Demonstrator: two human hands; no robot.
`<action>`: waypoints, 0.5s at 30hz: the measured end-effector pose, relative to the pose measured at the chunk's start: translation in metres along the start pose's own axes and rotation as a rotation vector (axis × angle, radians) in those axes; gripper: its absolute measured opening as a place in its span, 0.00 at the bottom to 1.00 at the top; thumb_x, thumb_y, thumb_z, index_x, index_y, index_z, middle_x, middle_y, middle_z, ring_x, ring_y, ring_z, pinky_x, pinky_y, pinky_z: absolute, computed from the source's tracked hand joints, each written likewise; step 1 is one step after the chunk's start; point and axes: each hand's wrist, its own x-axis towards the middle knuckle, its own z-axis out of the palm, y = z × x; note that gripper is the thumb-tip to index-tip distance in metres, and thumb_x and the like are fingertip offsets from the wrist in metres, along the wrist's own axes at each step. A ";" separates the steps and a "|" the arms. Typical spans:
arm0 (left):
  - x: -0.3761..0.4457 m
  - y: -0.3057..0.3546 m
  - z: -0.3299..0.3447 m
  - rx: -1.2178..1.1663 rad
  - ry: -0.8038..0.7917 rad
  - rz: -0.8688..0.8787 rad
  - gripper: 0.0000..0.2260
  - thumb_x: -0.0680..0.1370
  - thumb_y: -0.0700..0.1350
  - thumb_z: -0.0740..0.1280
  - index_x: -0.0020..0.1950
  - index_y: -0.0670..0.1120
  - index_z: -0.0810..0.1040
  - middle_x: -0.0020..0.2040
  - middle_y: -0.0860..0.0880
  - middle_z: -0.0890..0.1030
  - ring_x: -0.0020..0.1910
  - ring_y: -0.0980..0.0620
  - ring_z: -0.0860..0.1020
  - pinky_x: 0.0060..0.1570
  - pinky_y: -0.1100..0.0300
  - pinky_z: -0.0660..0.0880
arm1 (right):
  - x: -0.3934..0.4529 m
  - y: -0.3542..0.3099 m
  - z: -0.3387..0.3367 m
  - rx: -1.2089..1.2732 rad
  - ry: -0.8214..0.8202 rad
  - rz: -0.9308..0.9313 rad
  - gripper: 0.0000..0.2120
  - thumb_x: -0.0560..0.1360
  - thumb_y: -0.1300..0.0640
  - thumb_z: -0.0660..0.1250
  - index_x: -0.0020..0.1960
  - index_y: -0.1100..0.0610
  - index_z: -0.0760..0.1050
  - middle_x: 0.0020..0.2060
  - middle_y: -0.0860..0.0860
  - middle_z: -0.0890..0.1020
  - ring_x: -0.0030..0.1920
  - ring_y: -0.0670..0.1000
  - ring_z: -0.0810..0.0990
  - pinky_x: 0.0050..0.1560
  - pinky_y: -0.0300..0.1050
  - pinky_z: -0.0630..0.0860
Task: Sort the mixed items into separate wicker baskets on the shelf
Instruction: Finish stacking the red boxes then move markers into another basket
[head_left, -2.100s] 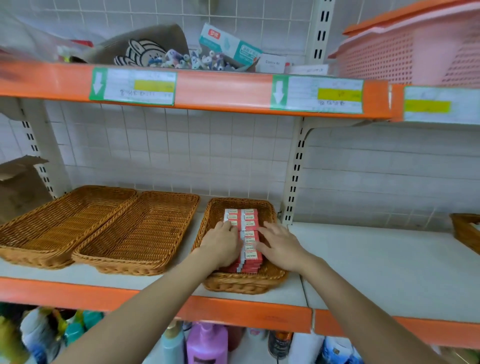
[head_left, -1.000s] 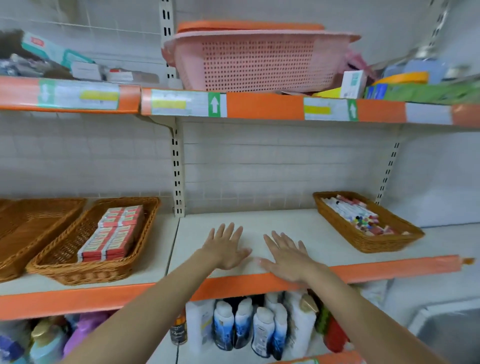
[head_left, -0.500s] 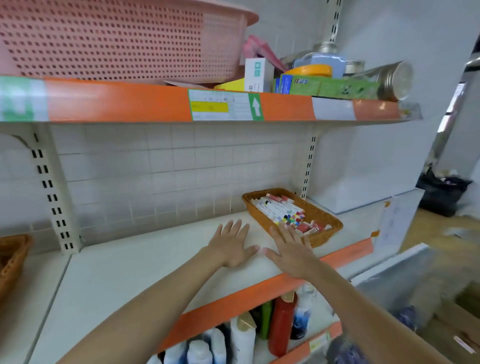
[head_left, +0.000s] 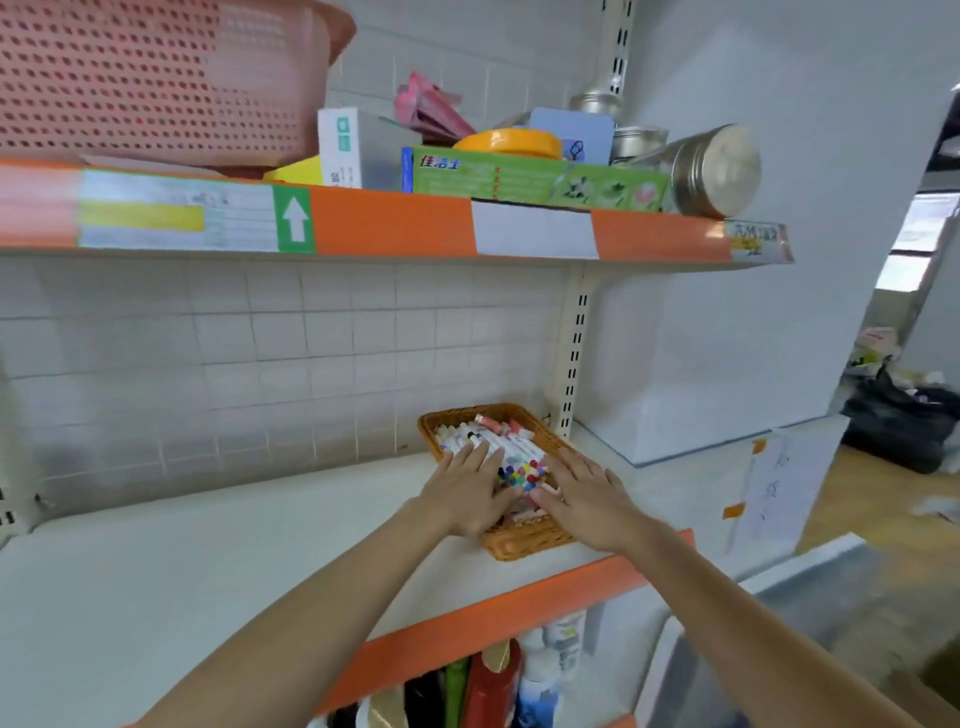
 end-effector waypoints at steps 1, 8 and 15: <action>0.004 0.001 0.003 -0.003 -0.001 -0.008 0.31 0.82 0.61 0.46 0.79 0.46 0.44 0.79 0.45 0.43 0.78 0.47 0.42 0.76 0.49 0.40 | 0.004 0.004 0.000 0.008 -0.001 -0.013 0.31 0.82 0.39 0.45 0.79 0.51 0.45 0.79 0.51 0.45 0.78 0.51 0.45 0.75 0.52 0.45; 0.044 -0.020 0.005 -0.005 0.004 -0.067 0.31 0.82 0.60 0.47 0.79 0.43 0.46 0.79 0.44 0.46 0.78 0.47 0.45 0.76 0.52 0.42 | 0.050 0.010 0.008 0.027 -0.009 -0.082 0.31 0.82 0.40 0.46 0.79 0.52 0.44 0.79 0.52 0.46 0.78 0.52 0.46 0.76 0.51 0.47; 0.104 -0.044 -0.005 -0.021 -0.011 -0.032 0.31 0.82 0.59 0.49 0.79 0.43 0.46 0.79 0.44 0.47 0.78 0.47 0.47 0.76 0.53 0.44 | 0.105 0.013 0.007 0.023 0.017 -0.093 0.31 0.83 0.42 0.49 0.79 0.55 0.45 0.79 0.53 0.48 0.78 0.53 0.49 0.77 0.50 0.49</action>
